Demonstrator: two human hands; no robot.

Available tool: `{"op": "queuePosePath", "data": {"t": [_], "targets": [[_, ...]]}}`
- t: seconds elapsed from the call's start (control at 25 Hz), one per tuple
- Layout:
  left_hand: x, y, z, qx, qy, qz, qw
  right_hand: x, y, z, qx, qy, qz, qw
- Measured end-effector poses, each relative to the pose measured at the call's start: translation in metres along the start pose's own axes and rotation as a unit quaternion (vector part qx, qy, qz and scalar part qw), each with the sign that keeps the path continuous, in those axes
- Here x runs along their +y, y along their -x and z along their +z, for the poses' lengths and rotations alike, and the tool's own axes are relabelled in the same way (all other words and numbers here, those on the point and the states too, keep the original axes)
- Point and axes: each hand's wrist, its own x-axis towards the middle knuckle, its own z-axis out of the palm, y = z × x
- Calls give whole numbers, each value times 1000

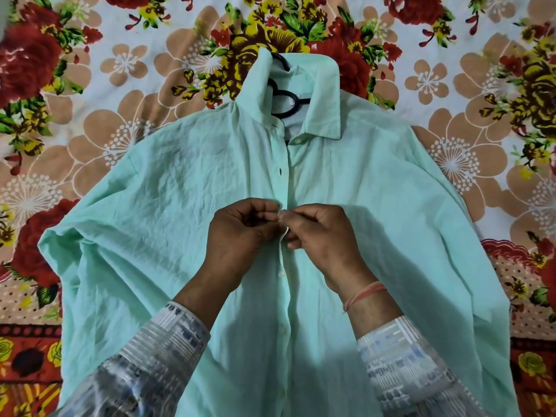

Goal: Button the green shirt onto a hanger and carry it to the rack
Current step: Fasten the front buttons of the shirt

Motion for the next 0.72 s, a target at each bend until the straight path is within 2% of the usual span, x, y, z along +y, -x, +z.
{"op": "queuePosePath", "data": {"t": [0.24, 0.44, 0.56, 0.64, 0.72], "targets": [[-5, 6, 5, 26, -14, 18, 999, 6, -5, 4, 8, 69, 4, 998], [-3, 6, 5, 35, -102, 24, 994, 9, -7, 4, -22, 128, -36, 991], [1, 4, 3, 60, -101, 19, 993, 11, -5, 2, -24, 96, -44, 994], [8, -1, 4, 90, -110, 36, 989, 5, -6, -1, -2, 70, -57, 996], [20, -7, 9, 109, -128, 67, 983, -4, -13, -2, 60, 92, -119, 987]]}}
